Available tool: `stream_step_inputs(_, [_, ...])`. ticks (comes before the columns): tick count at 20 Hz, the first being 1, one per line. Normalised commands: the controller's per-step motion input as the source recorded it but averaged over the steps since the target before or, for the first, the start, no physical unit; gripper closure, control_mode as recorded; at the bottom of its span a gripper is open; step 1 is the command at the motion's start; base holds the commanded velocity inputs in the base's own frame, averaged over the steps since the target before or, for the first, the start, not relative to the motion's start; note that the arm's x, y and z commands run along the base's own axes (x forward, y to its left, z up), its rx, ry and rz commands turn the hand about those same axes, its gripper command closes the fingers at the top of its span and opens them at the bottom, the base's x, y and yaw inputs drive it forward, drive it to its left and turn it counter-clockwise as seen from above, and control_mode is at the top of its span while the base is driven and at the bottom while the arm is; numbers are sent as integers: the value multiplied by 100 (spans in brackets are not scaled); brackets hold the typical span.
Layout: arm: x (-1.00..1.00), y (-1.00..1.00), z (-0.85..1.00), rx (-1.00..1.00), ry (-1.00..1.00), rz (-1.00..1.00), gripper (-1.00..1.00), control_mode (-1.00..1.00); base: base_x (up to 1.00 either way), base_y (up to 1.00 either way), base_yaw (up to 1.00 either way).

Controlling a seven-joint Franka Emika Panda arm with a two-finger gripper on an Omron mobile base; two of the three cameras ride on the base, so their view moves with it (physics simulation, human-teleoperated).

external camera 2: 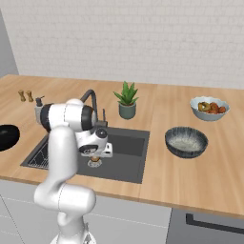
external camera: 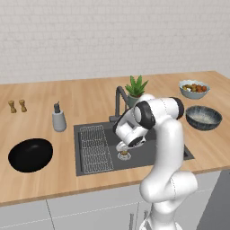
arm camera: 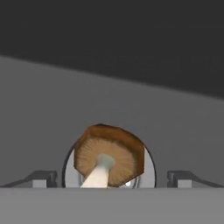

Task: Pick the mushroom from the sink and place it in the bowl. Then pick the bowl and place it in the microwave. Then close the microwave door and press the start button.

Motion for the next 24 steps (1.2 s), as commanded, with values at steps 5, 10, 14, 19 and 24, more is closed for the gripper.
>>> stream_step_inputs(5, [25, 2, -28, 0, 0, 0, -100, -100, 0, 0, 0])
stream_step_inputs(10, [22, 11, -42, 0, 0, 0, 100, -100, 0, 0, 0])
stream_step_inputs(14, [7, 1, -37, 0, 0, 0, 100, -100, 0, 0, 0])
stream_step_inputs(19, [0, 0, -38, 0, 0, 0, 100, -100, 0, 0, 0])
stream_step_inputs(24, [-26, -3, -3, 0, 0, 0, 100, -100, 0, 0, 0])
